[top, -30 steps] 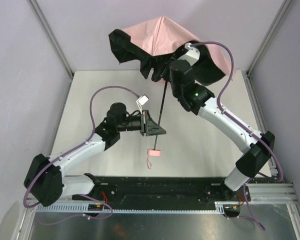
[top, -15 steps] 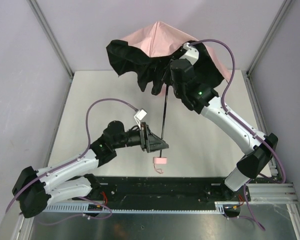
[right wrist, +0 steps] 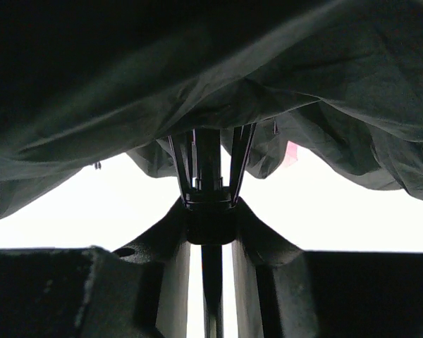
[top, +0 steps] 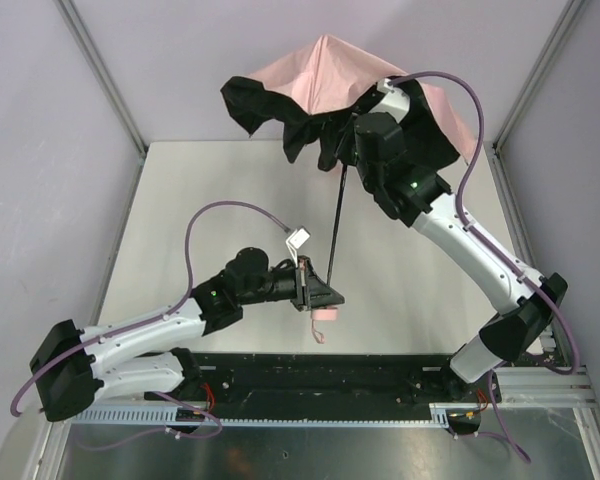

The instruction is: Put away the umbrella

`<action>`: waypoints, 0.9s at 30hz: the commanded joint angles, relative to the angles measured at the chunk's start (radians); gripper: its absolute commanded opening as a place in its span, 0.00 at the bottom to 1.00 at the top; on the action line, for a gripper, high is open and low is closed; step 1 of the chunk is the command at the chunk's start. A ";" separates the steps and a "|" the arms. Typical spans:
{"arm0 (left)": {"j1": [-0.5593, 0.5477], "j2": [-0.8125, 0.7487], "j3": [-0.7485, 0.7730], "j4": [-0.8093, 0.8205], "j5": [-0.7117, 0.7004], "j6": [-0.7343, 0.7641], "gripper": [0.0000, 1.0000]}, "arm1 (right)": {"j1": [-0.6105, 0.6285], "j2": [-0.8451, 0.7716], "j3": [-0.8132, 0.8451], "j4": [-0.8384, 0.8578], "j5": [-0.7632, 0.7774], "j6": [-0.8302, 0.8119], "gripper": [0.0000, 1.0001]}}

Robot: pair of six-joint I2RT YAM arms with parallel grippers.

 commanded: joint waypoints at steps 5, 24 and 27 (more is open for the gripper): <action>0.015 -0.021 0.183 -0.110 -0.295 0.122 0.00 | 0.112 -0.200 -0.313 0.049 -0.071 0.063 0.00; 0.105 0.037 0.196 -0.091 -0.229 0.254 0.03 | 0.134 -0.332 -0.662 0.308 -0.089 0.151 0.00; 0.108 0.039 0.192 -0.079 -0.178 0.289 0.34 | 0.115 -0.354 -0.695 0.397 -0.063 0.124 0.00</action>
